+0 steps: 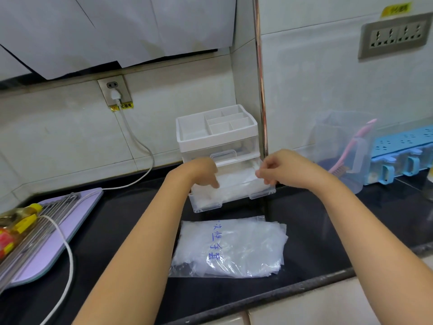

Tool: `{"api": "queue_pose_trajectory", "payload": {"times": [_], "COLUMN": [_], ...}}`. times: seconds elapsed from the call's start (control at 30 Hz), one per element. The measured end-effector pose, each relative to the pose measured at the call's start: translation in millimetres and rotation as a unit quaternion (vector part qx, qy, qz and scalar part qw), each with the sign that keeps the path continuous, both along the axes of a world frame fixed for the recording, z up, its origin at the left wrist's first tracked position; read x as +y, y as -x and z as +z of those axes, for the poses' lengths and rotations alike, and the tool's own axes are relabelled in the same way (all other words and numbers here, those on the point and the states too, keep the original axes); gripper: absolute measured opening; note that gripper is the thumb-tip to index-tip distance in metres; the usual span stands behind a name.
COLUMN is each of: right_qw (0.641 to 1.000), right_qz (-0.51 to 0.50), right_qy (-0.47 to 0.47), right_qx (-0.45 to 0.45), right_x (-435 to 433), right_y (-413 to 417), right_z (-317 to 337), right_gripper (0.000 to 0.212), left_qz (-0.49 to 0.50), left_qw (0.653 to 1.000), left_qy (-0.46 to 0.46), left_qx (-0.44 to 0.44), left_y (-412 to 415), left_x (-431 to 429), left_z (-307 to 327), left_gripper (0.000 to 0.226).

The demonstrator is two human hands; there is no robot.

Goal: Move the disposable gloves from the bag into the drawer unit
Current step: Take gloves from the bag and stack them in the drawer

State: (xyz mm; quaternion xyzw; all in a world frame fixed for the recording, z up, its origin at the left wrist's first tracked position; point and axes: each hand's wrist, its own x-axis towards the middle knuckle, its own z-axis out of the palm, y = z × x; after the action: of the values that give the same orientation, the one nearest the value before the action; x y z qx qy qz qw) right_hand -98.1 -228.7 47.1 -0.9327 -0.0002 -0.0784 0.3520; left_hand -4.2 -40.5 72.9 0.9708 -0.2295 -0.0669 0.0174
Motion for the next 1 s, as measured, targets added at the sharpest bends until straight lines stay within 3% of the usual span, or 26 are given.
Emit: {"api": "queue_pose_trajectory", "payload": {"times": [0.13, 0.23, 0.3, 0.37, 0.43, 0.57, 0.67, 0.77, 0.87, 1.0], "right_qw": [0.998, 0.992, 0.984, 0.979, 0.975, 0.973, 0.976, 0.980, 0.983, 0.974], "right_qz": [-0.048, -0.110, -0.160, -0.192, -0.215, -0.231, -0.218, -0.195, -0.174, -0.147], "right_qy": [-0.014, -0.048, -0.049, -0.038, -0.026, 0.019, -0.010, -0.045, -0.061, -0.169], "right_qx": [0.032, 0.047, 0.056, 0.059, 0.043, 0.002, -0.019, -0.005, -0.005, -0.044], "right_x": [-9, -13, -13, -12, -7, 2, 2, -2, -4, -5], "right_y": [38, 44, 43, 41, 42, 44, 43, 43, 43, 47], "right_z": [-36, -74, -100, -123, -137, -148, -145, -143, -144, -142], "right_gripper": [0.026, 0.014, 0.024, 0.043, 0.049, 0.038, 0.004, 0.026, 0.019, 0.007], "left_qz": [0.007, -0.026, -0.042, -0.056, -0.068, -0.075, -0.082, -0.079, -0.081, -0.085], "left_qw": [0.968, 0.939, 0.928, 0.925, 0.927, 0.939, 0.945, 0.949, 0.951, 0.959], "left_qy": [0.244, 0.338, 0.369, 0.375, 0.368, 0.334, 0.314, 0.306, 0.297, 0.270], "left_qx": [-0.063, -0.065, -0.042, -0.025, -0.012, 0.023, 0.039, 0.019, 0.003, -0.015], "left_y": [45, 69, 83, 92, 99, 113, 121, 122, 122, 122], "left_x": [11, 9, 2, -7, -16, -29, -34, -35, -35, -35], "left_z": [-9, -37, -58, -84, -110, -149, -164, -171, -173, -177], "left_gripper": [0.027, 0.018, 0.018, 0.019, 0.024, 0.041, 0.047, 0.048, 0.049, 0.051]}}
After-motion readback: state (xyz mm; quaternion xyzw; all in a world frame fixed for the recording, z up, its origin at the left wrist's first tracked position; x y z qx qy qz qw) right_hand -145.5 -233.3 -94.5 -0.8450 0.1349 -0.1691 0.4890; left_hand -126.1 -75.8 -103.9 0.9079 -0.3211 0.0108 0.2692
